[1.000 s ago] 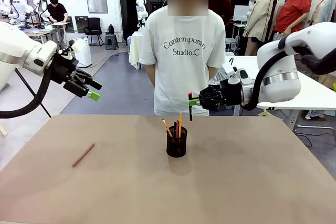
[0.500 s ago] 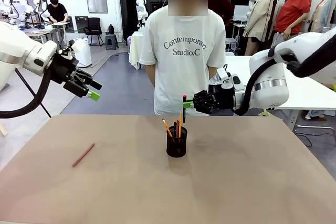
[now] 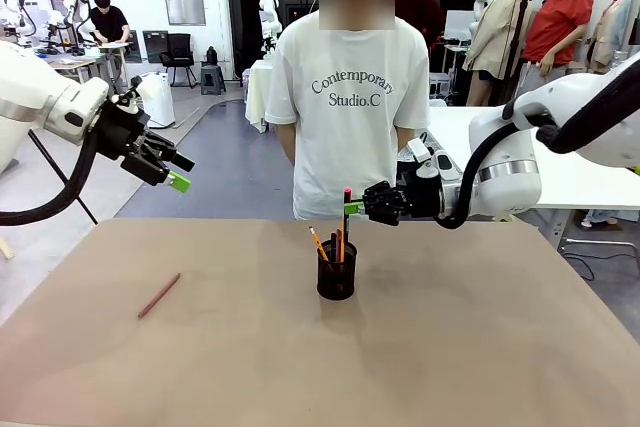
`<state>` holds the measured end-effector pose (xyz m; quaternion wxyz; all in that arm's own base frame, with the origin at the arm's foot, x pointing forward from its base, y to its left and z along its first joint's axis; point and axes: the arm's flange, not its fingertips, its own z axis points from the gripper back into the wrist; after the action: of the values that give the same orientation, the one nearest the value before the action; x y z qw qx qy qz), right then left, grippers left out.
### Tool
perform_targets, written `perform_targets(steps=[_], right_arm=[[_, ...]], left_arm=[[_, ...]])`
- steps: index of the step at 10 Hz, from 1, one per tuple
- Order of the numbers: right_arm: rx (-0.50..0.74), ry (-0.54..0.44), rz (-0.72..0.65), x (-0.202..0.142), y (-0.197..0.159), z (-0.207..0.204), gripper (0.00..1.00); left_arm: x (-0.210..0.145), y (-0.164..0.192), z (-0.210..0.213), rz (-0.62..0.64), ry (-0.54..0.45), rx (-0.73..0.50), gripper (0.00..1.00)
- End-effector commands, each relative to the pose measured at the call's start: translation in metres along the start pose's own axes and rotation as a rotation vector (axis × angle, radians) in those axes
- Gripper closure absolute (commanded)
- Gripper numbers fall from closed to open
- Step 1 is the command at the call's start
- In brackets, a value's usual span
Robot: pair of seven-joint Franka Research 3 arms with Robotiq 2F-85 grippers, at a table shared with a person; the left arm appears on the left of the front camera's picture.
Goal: Place the pens into the pen holder.
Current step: Pick up a writing instrument from the table and place it into the Pen holder.
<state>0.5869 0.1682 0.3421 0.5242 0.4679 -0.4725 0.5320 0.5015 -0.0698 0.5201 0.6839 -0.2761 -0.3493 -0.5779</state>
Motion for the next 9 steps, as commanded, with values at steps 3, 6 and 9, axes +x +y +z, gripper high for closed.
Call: perform_targets(steps=[3, 6, 9], right_arm=[[0.008, -0.006, -0.054, -0.0028, -0.0048, -0.0040, 1.00], [0.013, 0.014, -0.105, -0.0056, -0.0027, -0.0026, 0.78], [0.020, 0.025, -0.111, -0.0050, -0.0022, -0.0013, 0.21]], left_arm=[[-0.0001, -0.0008, 0.0011, -0.005, 0.011, -0.005, 0.00], [-0.0001, -0.0008, 0.0011, -0.005, 0.011, -0.005, 0.00], [-0.0001, -0.0008, 0.0011, -0.005, 0.011, -0.005, 0.00]])
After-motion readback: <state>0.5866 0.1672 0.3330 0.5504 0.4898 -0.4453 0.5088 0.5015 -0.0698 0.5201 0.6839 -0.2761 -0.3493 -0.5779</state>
